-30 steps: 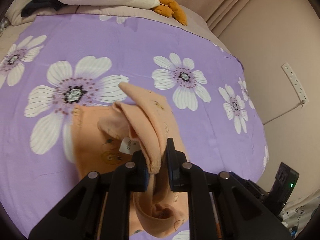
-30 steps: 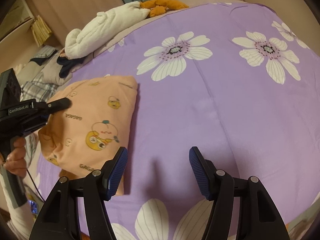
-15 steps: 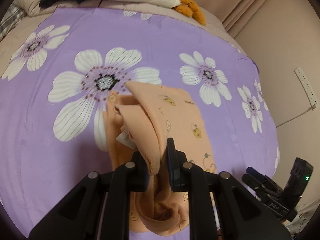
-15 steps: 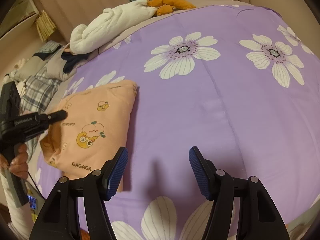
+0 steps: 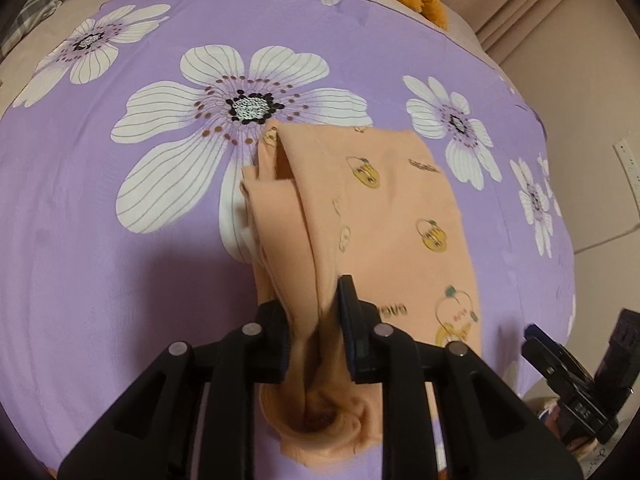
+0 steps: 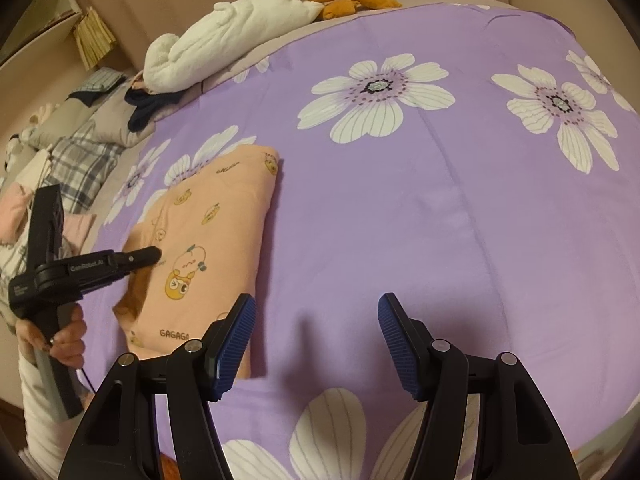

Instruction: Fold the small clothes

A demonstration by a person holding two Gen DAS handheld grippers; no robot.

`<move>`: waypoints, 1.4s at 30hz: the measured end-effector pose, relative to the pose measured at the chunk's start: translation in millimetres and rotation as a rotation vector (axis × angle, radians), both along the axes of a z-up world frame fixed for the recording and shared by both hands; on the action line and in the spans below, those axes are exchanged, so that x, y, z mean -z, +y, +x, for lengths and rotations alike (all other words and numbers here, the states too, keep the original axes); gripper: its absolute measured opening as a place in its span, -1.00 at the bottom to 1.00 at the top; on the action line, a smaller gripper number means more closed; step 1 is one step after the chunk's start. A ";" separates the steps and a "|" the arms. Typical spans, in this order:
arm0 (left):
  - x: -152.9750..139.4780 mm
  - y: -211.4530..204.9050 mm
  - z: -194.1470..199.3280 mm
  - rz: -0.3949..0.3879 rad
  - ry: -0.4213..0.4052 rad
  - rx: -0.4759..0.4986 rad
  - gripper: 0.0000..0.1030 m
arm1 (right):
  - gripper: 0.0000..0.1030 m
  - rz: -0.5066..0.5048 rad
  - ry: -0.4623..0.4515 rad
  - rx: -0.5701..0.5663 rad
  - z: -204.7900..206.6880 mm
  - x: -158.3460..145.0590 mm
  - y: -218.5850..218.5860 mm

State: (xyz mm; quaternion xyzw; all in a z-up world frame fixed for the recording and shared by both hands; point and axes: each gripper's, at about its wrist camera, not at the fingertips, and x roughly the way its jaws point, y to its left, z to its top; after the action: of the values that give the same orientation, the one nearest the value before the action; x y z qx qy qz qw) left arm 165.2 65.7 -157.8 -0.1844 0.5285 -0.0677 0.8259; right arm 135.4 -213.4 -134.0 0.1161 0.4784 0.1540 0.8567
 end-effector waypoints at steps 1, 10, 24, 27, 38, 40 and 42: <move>-1.9 -1.3 -4.1 0.003 -0.002 0.011 -0.59 | 0.24 0.001 0.002 -0.003 0.3 0.1 0.9; 1.9 -1.3 -42.9 -0.079 0.028 0.027 -0.27 | 0.24 0.002 0.016 -0.036 2.8 3.4 12.9; 7.6 -9.0 -61.9 -0.046 0.033 0.058 -0.70 | 0.24 -0.002 0.030 -0.069 0.2 6.3 25.7; 6.7 -4.0 -64.9 -0.077 0.037 0.052 -0.75 | 0.24 -0.003 0.028 -0.073 0.1 5.4 26.8; 8.2 1.5 -74.7 -0.019 0.043 0.036 -0.78 | 0.24 -0.005 0.025 -0.089 -1.1 4.8 31.8; 17.3 3.0 -74.6 -0.016 0.058 0.027 -0.77 | 0.24 -0.004 0.029 -0.092 -1.0 6.2 32.5; 23.4 5.1 -74.1 -0.014 0.065 0.019 -0.73 | 0.24 -0.005 0.035 -0.092 -0.7 7.8 32.6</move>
State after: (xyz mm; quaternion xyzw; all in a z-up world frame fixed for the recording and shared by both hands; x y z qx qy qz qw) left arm 91.1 70.8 -181.2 -0.1871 0.5563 -0.0733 0.8063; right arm 134.7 -180.8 -141.8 0.0945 0.4986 0.1901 0.8405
